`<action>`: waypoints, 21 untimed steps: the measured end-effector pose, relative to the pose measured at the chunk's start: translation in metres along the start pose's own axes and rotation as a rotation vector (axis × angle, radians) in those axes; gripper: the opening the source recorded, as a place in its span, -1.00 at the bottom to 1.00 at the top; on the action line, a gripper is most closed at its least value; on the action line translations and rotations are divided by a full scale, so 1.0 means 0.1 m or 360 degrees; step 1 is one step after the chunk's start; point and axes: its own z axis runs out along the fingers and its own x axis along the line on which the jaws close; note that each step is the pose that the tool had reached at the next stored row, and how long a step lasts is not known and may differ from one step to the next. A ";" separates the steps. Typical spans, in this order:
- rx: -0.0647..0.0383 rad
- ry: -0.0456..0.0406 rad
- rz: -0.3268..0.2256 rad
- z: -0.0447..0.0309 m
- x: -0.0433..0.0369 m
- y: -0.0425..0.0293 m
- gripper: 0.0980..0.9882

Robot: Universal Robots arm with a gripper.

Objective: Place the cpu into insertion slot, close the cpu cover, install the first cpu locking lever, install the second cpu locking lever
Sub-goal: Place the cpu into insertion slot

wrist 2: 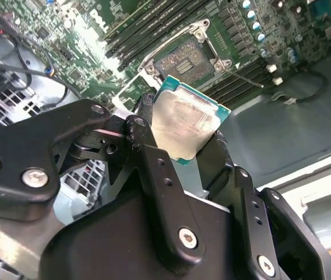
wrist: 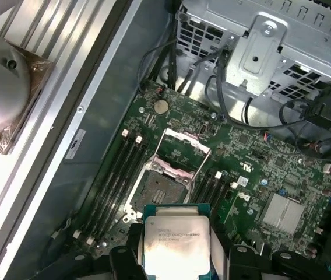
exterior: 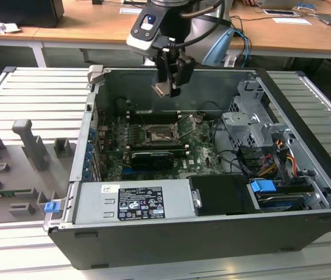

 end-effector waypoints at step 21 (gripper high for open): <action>-0.0009 -0.0047 0.0559 0.252 -0.005 -0.022 0.00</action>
